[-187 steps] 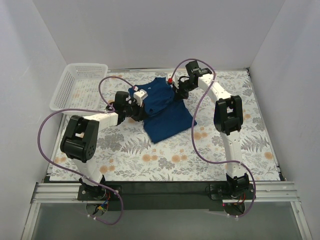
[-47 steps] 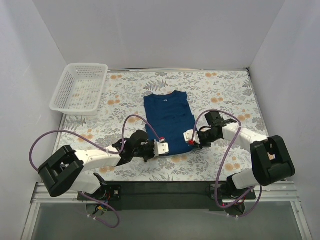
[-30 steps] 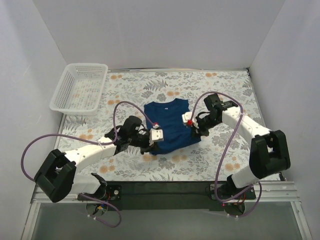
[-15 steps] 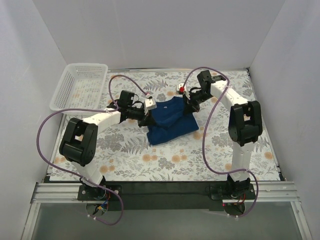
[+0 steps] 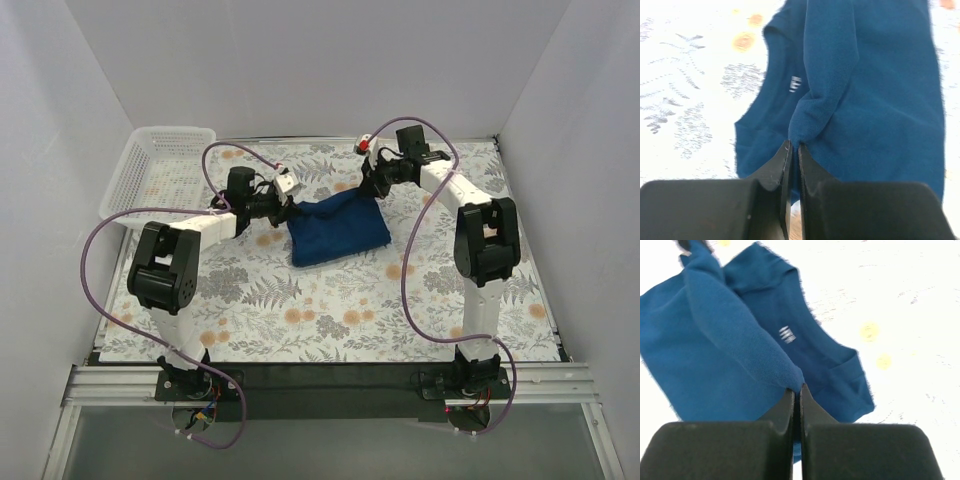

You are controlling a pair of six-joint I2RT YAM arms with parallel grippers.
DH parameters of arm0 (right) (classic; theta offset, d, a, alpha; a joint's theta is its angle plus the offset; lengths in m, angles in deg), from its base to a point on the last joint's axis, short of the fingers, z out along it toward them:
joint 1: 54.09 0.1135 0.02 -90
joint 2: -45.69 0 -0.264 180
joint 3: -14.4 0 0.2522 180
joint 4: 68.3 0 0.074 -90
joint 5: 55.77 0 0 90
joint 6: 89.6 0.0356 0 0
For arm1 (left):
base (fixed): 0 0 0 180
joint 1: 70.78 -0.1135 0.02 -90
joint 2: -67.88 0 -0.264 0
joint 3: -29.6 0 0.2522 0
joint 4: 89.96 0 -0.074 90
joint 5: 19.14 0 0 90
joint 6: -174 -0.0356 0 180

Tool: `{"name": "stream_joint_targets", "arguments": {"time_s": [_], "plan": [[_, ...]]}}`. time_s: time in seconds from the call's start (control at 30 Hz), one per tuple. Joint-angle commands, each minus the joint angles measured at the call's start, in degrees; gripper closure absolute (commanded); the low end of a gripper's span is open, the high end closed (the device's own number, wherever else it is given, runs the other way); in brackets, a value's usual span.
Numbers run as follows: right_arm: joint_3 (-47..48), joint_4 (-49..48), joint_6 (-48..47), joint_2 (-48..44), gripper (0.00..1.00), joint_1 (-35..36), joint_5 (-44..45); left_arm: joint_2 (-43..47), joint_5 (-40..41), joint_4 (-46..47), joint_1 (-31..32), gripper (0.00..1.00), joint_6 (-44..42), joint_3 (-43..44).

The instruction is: Fold and stack the t-shirts

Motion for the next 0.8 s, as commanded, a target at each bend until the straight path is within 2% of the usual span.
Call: {"name": "stream_joint_targets", "arguments": {"time_s": [0.0,0.17,0.5,0.77], "plan": [[-0.3,-13.4,9.2,2.0,0.99,0.3,3.1,-1.7,4.5,10.2,-0.2,1.0,2.1,0.5],[2.1,-16.8,12.8,5.8,0.99,0.4,5.8,-4.4,7.5,13.9,-0.1,1.0,3.0,0.8],[2.0,-21.2,15.2,7.1,0.99,1.4,8.0,-3.9,15.1,19.5,-0.2,1.0,2.3,-1.0],[3.2,-22.2,16.7,8.8,0.99,2.3,10.0,-5.9,14.2,16.3,-0.2,1.0,1.5,1.2]]}}
